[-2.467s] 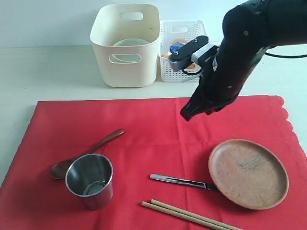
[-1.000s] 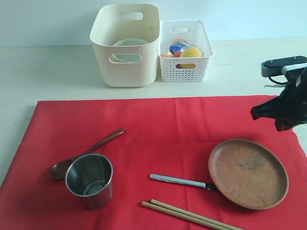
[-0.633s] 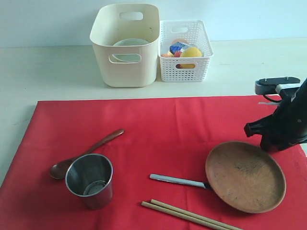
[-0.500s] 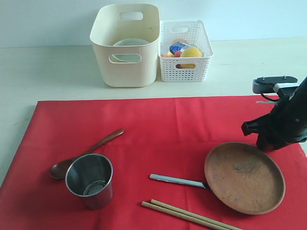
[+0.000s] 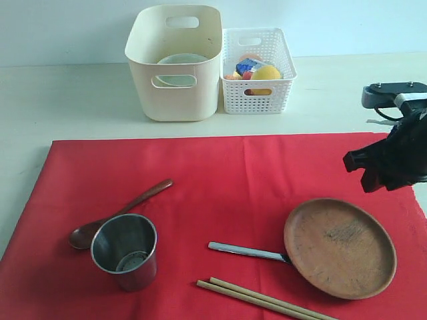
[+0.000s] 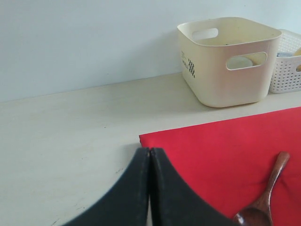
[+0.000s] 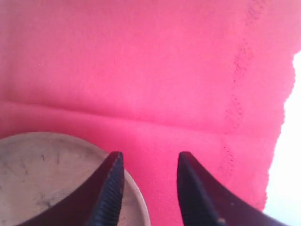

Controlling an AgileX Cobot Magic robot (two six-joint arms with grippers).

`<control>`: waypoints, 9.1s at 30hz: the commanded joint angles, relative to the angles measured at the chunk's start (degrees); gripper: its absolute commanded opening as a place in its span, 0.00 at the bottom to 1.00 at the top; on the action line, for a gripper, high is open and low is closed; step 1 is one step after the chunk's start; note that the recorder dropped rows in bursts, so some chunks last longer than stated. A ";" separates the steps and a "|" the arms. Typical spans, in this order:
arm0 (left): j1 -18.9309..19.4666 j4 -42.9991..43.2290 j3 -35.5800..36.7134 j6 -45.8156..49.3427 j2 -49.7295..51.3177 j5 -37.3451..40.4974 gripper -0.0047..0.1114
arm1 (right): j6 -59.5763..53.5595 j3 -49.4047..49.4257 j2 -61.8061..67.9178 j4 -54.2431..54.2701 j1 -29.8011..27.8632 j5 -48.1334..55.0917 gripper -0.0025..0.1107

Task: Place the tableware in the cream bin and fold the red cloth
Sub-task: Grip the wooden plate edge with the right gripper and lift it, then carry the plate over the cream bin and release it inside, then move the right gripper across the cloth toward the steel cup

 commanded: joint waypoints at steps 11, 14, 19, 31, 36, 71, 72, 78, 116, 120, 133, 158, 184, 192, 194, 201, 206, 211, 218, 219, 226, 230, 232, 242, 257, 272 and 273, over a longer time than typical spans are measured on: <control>0.03 0.00 0.18 0.06 -0.38 -0.12 0.06 | -12.53 5.51 7.35 12.51 -0.24 -3.84 0.36; 0.03 0.00 0.18 0.06 -0.38 -0.12 0.06 | -12.42 5.51 8.48 12.62 -0.24 -4.10 0.36; 0.03 0.00 0.18 0.06 -0.38 -0.12 0.06 | -12.42 5.51 8.53 12.62 -0.24 -4.29 0.34; 0.03 0.00 0.18 0.06 -0.38 -0.12 0.06 | -11.90 5.51 8.53 12.62 -0.24 -5.00 0.02; 0.03 0.00 0.18 0.06 -0.38 -0.12 0.06 | -10.96 5.38 8.53 12.74 -0.24 -4.84 0.02; 0.03 0.00 0.18 0.06 -0.38 -0.12 0.06 | -11.08 2.64 -15.71 20.98 -0.24 -12.69 0.02; 0.03 0.00 0.18 0.06 -0.38 -0.12 0.06 | -12.01 1.65 -15.71 22.43 -0.24 -12.69 0.02; 0.03 0.00 0.18 0.06 -0.38 -0.12 0.06 | -23.04 -4.94 -15.71 33.82 -0.24 -13.11 0.02; 0.03 0.00 0.18 0.06 -0.38 -0.12 0.06 | -46.92 -59.86 34.94 73.76 7.63 -4.90 0.02; 0.03 0.00 0.18 0.06 -0.38 -0.12 0.06 | -45.98 -61.03 36.13 73.77 9.08 -5.40 0.02; 0.03 0.00 0.18 0.06 -0.38 -0.12 0.06 | -43.70 -61.03 36.70 73.77 10.74 -14.38 0.44; 0.03 0.00 0.18 0.06 -0.38 -0.12 0.06 | -10.16 -53.52 12.67 7.67 5.01 19.20 0.02; 0.03 0.00 0.18 0.01 -0.38 -0.12 0.06 | -29.10 -7.22 -7.41 33.79 5.01 7.29 0.02; 0.03 0.00 0.18 0.11 -0.38 -0.12 0.06 | -33.68 0.83 -7.41 36.79 5.09 5.30 0.02; 0.03 0.00 0.18 0.11 -0.38 -0.12 0.06 | -34.49 2.40 -7.56 36.91 5.09 5.04 0.02; 0.03 0.00 0.18 0.11 -0.38 -0.12 0.06 | -36.97 4.68 -7.92 38.19 5.09 5.12 0.02; 0.03 0.00 0.18 0.11 -0.38 -0.12 0.06 | -37.64 4.92 -7.92 37.87 6.21 5.77 0.02; 0.03 0.00 0.18 0.11 -0.38 -0.12 0.06 | -37.89 4.92 -7.92 38.03 12.17 4.48 0.02; 0.03 0.00 0.18 0.11 -0.38 -0.12 0.06 | -36.39 4.92 -7.92 38.18 18.00 -0.32 0.02; 0.03 0.00 0.18 0.11 -0.38 -0.12 0.06 | -36.39 4.92 -7.92 38.18 18.28 -0.32 0.02; 0.03 0.00 0.18 -0.01 -0.38 -0.12 0.06 | -36.39 4.92 -7.92 38.22 18.45 -0.32 0.02; 0.03 0.00 0.18 -0.01 -0.38 -0.12 0.06 | -36.39 4.92 -7.92 38.09 18.45 -1.68 0.02; 0.03 0.00 0.18 -0.01 -0.38 -0.12 0.06 | -36.39 4.92 -7.92 38.09 18.45 -2.17 0.02; 0.03 0.00 0.18 -0.01 -0.38 -0.12 0.06 | -35.55 8.59 -7.92 36.33 18.45 -3.13 0.02; 0.03 0.00 0.18 -0.01 -0.38 -0.12 0.06 | -35.44 11.13 -7.92 36.77 18.45 -4.34 0.02; 0.03 0.00 0.18 -0.01 -0.38 -0.12 0.06 | -33.87 11.13 -7.92 36.34 32.91 -9.73 0.02; 0.03 0.00 0.18 -0.01 -0.38 -0.12 0.06 | -33.77 11.13 -7.92 36.34 34.69 -11.15 0.02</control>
